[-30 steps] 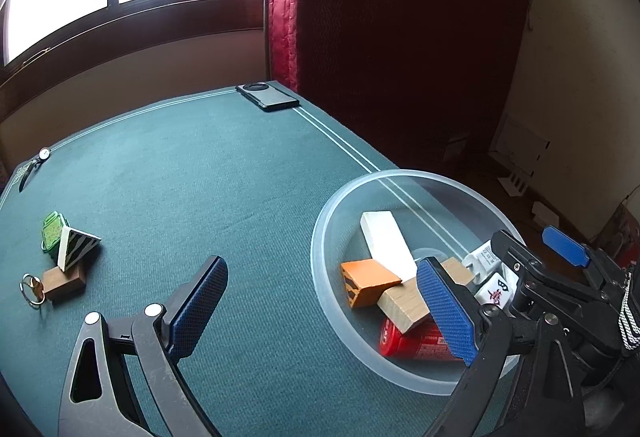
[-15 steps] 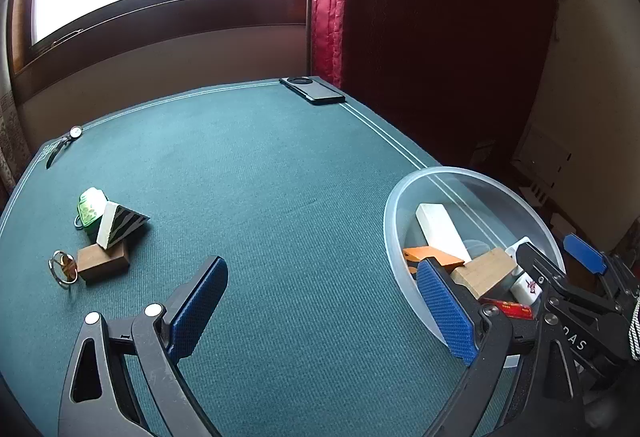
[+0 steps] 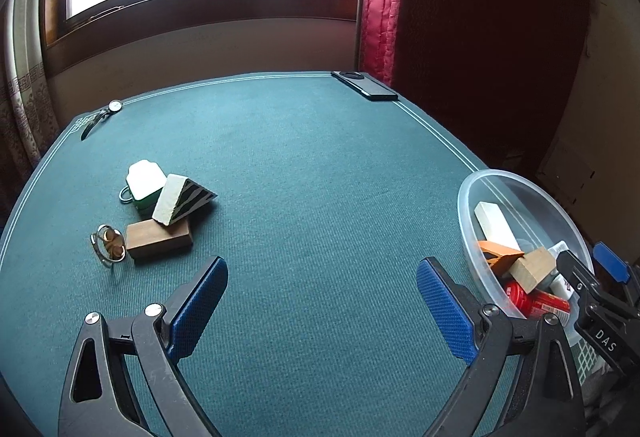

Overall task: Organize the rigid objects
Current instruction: 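Withdraw both open grippers from the bowl, then grasp the brass ornament with the left gripper while the right moves to the white triangle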

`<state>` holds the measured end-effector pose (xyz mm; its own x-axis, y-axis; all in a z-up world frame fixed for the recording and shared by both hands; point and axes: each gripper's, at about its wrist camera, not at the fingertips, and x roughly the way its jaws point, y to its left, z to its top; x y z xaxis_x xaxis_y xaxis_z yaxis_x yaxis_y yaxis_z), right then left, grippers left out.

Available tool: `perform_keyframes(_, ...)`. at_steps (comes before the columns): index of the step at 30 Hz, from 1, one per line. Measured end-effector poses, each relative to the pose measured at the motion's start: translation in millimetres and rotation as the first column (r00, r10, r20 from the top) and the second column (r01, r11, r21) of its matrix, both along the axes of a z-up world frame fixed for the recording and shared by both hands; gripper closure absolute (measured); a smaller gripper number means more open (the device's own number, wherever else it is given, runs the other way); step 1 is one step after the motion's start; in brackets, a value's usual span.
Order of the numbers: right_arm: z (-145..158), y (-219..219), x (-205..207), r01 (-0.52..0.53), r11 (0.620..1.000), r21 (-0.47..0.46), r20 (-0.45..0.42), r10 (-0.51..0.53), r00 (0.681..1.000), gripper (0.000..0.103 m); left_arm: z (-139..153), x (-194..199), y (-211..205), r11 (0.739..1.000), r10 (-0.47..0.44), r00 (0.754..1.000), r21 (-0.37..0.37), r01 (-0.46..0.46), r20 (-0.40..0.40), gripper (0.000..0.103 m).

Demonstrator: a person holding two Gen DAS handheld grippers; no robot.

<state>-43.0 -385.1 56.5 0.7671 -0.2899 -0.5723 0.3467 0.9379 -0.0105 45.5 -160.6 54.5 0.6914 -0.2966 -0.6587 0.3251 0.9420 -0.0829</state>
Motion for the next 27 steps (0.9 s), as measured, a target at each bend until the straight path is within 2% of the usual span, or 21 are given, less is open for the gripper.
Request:
perform_keyframes(9, 1.5, 17.7, 1.7, -0.052, 0.999, -0.006, 0.004, 0.052, 0.999, 0.017, -3.9, 13.2, 54.3, 0.991, 0.133, 0.991, 0.008, -0.133, -0.005, 0.007)
perform_keyframes(20, 3.5, 51.9, 8.6, -0.159, 0.987, -0.008, 0.000, 0.159, 0.987, 0.017, -8.2, 32.2, 120.7, 0.955, 0.293, 0.956, 0.043, -0.293, 0.001, 0.007)
perform_keyframes(27, 2.4, 79.7, 20.8, -0.248, 0.969, 0.008, -0.017, 0.248, 0.969, 0.017, -17.9, 48.5, 144.3, 0.937, 0.343, 0.939, 0.070, -0.341, -0.017, 0.007)
